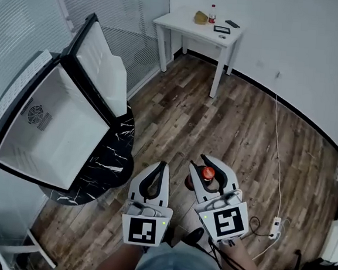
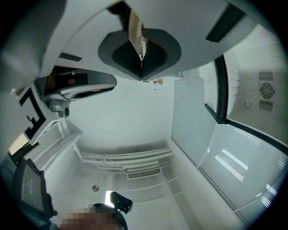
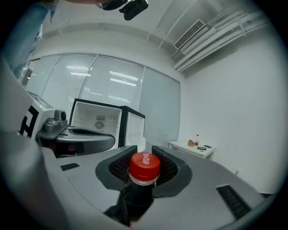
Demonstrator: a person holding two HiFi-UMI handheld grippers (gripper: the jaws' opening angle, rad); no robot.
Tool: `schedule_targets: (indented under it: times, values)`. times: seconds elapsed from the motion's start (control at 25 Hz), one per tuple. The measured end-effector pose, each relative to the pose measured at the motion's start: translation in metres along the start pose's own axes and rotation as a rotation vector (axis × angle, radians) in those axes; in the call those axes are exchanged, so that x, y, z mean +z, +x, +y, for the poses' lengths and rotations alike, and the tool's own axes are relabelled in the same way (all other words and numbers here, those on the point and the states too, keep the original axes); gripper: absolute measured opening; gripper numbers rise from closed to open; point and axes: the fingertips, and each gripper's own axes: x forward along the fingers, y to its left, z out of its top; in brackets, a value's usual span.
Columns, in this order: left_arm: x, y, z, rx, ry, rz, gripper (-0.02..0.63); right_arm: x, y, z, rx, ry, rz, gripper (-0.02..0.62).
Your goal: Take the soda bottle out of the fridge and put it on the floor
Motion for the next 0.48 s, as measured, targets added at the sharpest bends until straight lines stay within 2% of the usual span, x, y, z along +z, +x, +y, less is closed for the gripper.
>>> schedule_targets:
  times: [0.32,0.48]
  values:
    - [0.004,0.046,-0.127,-0.208,-0.005,0.009,0.017,-0.024,-0.099,-0.094,-0.204,0.023,0.026,0.114]
    - [0.004,0.065,-0.193,-0.341,-0.006,0.003,0.017,-0.040,-0.150,-0.135,-0.332,0.030,0.055,0.114]
